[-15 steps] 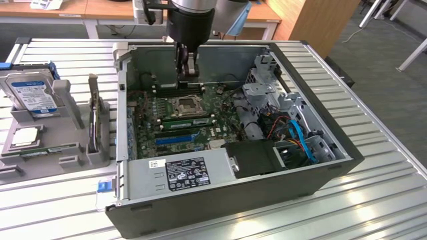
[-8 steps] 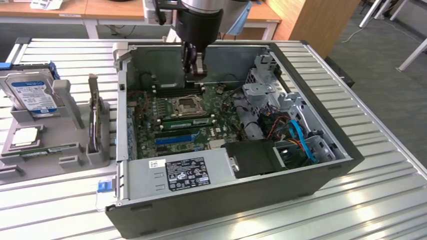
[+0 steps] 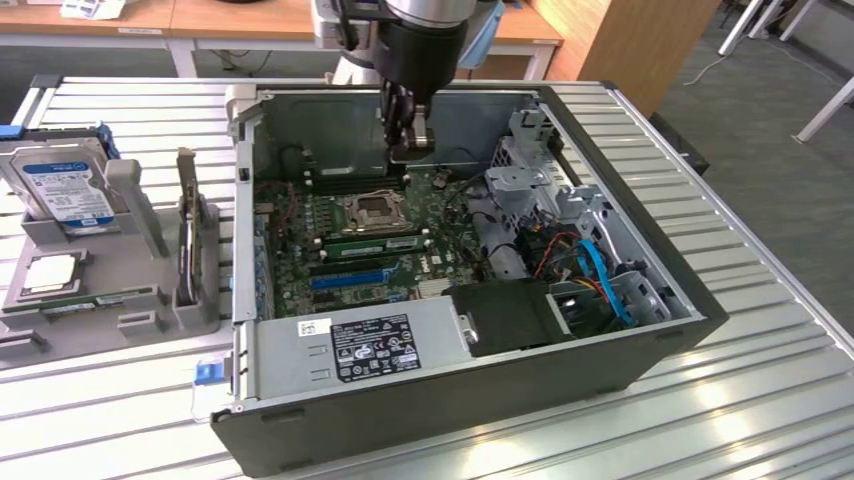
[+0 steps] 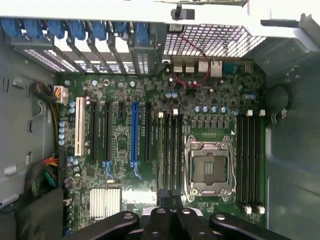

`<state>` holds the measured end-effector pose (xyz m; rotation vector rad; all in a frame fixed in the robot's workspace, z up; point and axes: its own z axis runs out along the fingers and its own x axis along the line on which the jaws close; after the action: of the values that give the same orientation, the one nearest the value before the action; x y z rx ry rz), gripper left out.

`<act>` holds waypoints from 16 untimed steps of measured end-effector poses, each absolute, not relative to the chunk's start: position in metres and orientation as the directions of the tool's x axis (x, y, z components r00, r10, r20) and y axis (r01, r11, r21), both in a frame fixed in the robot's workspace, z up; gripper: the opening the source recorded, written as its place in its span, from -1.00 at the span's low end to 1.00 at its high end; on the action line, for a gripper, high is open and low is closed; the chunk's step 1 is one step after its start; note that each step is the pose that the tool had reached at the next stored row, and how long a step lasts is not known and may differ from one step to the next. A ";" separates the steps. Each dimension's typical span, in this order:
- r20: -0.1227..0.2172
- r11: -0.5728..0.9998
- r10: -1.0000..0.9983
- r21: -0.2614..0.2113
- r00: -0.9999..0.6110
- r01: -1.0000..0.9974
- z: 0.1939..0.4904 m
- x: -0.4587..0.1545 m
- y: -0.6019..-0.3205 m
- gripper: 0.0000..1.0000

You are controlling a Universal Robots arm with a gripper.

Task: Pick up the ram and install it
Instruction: 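Press down the ram until it locks into place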

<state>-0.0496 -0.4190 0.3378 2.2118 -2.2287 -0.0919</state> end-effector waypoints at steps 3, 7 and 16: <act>-0.041 0.007 -0.999 0.042 -0.009 -0.999 0.338 -0.045 -0.419 -0.80; -0.041 0.007 -0.999 0.042 -0.009 -0.999 0.338 -0.045 -0.419 -0.80; -0.041 0.007 -0.999 0.042 -0.009 -0.999 0.338 -0.045 -0.419 -0.80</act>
<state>-0.0446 -0.4189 0.3379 2.2117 -2.2288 -0.0918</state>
